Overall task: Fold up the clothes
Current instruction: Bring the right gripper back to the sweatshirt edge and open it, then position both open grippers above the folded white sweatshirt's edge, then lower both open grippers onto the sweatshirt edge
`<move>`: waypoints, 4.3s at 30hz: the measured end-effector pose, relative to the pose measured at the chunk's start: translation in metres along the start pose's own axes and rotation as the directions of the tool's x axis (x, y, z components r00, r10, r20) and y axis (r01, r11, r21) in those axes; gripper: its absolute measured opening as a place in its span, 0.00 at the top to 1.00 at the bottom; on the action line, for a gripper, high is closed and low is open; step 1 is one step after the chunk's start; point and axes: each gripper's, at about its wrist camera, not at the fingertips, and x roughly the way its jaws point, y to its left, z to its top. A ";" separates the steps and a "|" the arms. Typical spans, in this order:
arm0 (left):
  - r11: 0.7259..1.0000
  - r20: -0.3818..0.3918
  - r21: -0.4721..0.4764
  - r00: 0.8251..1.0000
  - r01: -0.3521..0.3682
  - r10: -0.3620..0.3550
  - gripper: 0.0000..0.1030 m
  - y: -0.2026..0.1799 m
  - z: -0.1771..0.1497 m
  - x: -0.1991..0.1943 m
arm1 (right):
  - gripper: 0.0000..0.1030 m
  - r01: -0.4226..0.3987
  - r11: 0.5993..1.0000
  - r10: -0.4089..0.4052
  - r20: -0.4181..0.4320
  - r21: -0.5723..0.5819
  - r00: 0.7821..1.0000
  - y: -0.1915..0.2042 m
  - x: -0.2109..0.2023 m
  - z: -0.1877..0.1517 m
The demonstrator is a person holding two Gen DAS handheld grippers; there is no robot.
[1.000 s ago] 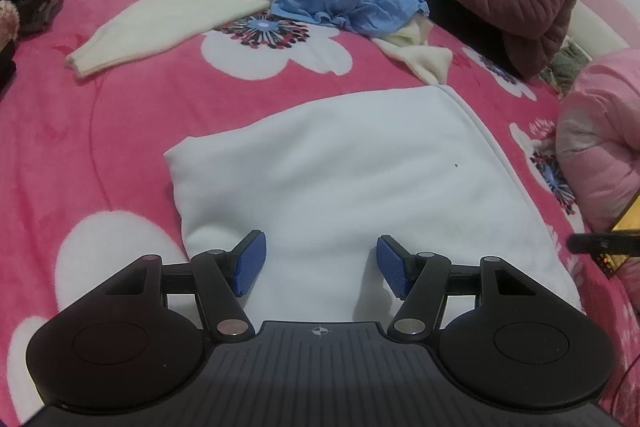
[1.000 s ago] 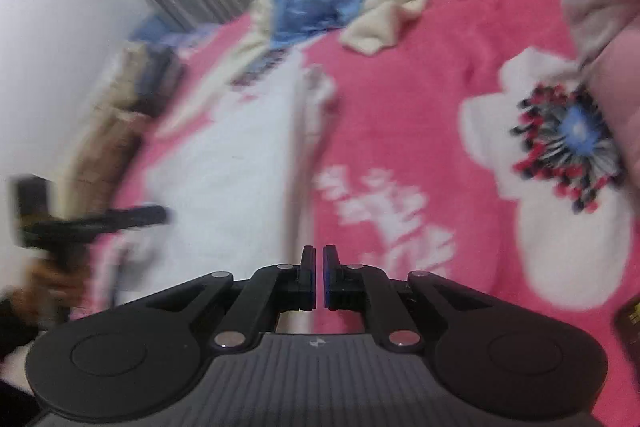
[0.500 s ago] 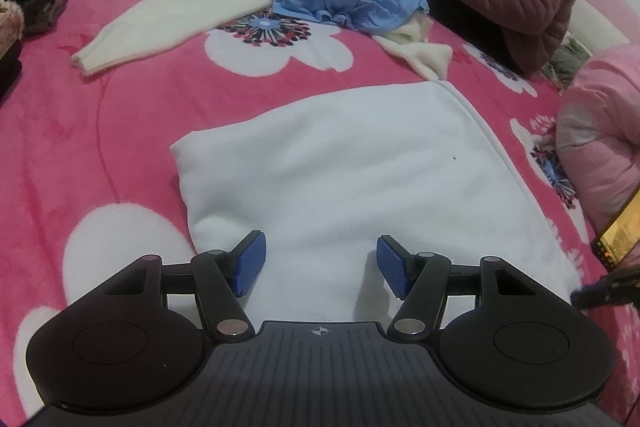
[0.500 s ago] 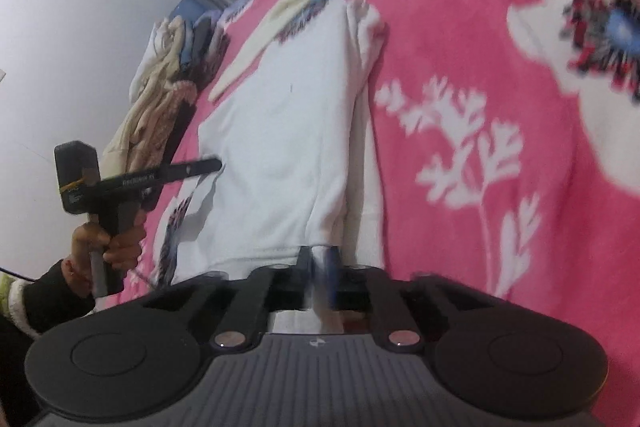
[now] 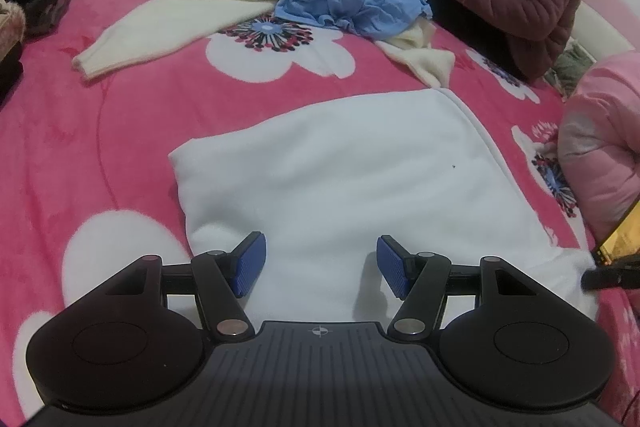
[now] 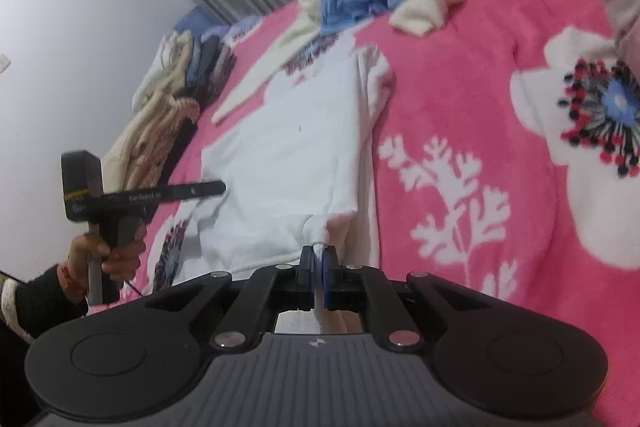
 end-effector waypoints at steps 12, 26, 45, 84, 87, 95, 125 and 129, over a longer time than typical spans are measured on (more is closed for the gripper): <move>0.937 -0.033 0.242 0.968 0.251 -0.251 0.40 -0.048 -0.021 -0.049 | 0.68 0.075 0.996 -0.077 0.044 0.047 0.996 -0.020 -0.011 -0.004; 0.870 -0.189 0.401 0.956 0.285 -0.226 0.40 -0.091 -0.081 -0.032 | 0.63 0.019 1.000 -0.020 0.172 0.007 0.985 -0.011 0.062 0.118; 0.862 -0.208 0.407 0.950 0.302 -0.235 0.35 -0.093 -0.087 -0.036 | 0.85 -0.075 0.997 0.075 0.154 -0.001 0.985 -0.039 0.139 0.184; 0.963 -0.166 0.093 0.958 0.252 -0.234 0.38 -0.017 -0.079 -0.047 | 0.88 -0.005 0.913 -0.015 -0.047 -0.409 0.999 0.063 0.031 0.002; 0.970 -0.164 0.083 0.964 0.226 -0.211 0.37 -0.008 -0.078 -0.062 | 0.84 0.004 0.936 -0.011 -0.017 -0.351 1.000 0.057 0.013 0.005; 0.972 0.011 0.127 0.980 0.198 -0.201 0.36 -0.004 -0.025 -0.060 | 0.85 0.026 0.949 -0.014 0.039 -0.315 0.999 0.064 0.008 -0.004; 0.996 0.144 0.011 0.986 0.084 -0.084 0.36 0.018 0.029 -0.029 | 0.87 0.169 0.960 -0.131 0.174 -0.223 0.976 0.069 0.010 -0.021; 0.993 0.069 0.038 0.991 0.113 -0.116 0.36 -0.008 0.005 -0.035 | 0.89 0.252 0.945 -0.218 0.173 -0.209 0.960 0.066 0.012 -0.023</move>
